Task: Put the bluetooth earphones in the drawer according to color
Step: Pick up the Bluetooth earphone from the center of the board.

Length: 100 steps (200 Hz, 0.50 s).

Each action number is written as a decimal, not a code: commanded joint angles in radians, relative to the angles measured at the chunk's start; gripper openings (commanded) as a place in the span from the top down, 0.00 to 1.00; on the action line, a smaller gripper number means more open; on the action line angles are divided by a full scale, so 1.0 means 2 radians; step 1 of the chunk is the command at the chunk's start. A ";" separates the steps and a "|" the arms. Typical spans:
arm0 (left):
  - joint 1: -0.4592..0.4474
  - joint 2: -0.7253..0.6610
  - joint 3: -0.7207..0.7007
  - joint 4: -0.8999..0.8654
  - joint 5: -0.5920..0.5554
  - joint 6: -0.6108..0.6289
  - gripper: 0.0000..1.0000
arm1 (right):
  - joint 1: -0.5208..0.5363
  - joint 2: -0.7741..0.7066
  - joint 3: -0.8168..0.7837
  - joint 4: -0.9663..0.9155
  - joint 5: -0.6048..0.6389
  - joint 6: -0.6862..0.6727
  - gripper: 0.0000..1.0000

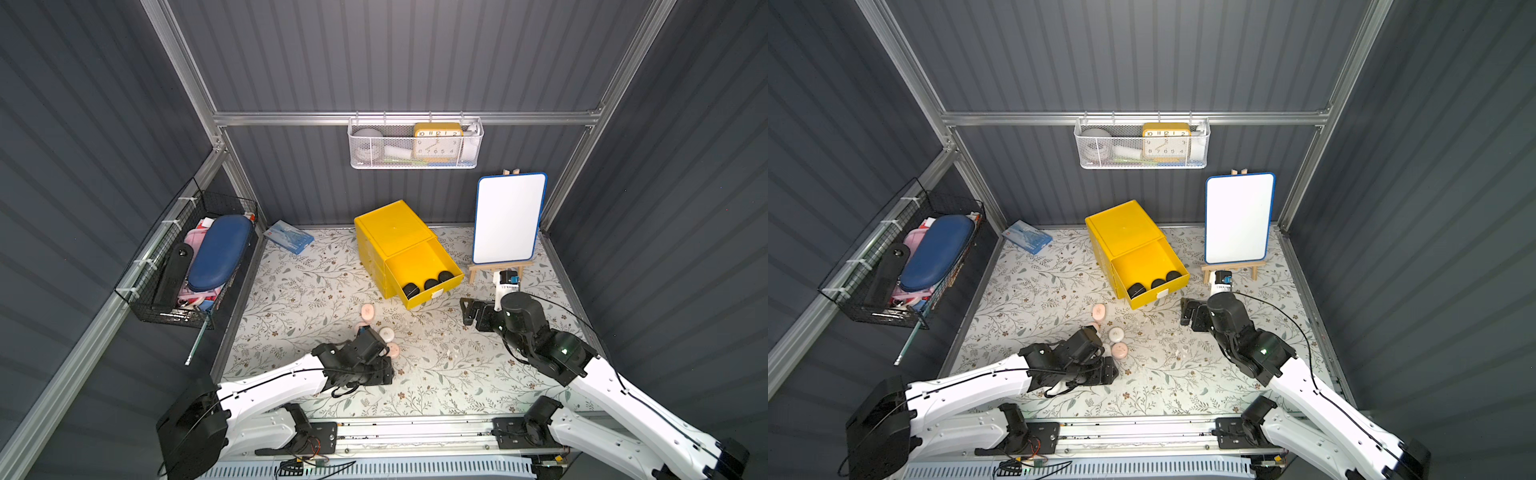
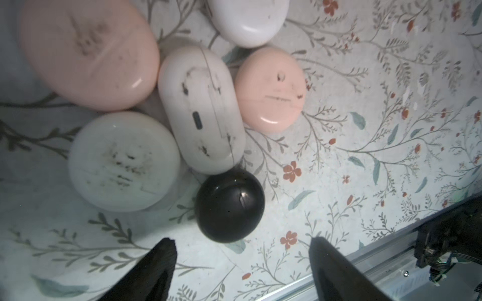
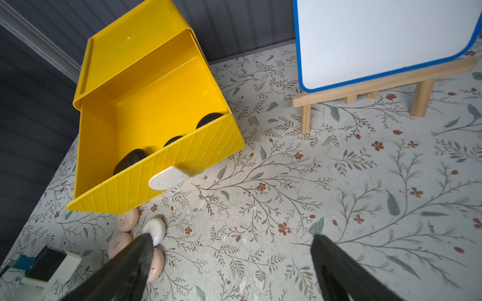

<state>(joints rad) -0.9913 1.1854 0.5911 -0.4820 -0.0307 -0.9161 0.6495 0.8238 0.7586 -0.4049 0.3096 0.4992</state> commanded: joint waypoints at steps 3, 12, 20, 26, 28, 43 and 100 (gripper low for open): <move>-0.026 0.046 0.021 -0.027 -0.022 -0.041 0.20 | -0.003 -0.005 -0.009 0.007 0.015 -0.001 0.01; -0.033 0.068 0.029 -0.031 -0.028 -0.047 0.21 | -0.003 -0.005 -0.010 0.007 0.013 -0.001 0.01; -0.037 0.085 0.036 -0.036 -0.032 -0.052 0.21 | -0.003 -0.004 -0.010 0.007 0.013 -0.002 0.01; -0.039 0.096 0.040 -0.039 -0.036 -0.054 0.21 | -0.003 -0.005 -0.011 0.008 0.013 -0.002 0.01; -0.039 0.100 0.042 -0.039 -0.038 -0.055 0.21 | -0.003 -0.005 -0.011 0.008 0.013 -0.001 0.01; -0.040 0.120 0.049 -0.041 -0.046 -0.058 0.22 | -0.004 -0.007 -0.012 0.008 0.011 -0.001 0.01; -0.040 0.178 0.062 -0.032 -0.052 -0.074 0.27 | -0.006 -0.017 -0.016 0.008 0.008 -0.001 0.01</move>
<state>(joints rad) -1.0691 1.4605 0.7368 -0.5198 -0.1234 -1.0374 0.6422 0.8047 0.7425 -0.4030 0.3157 0.4988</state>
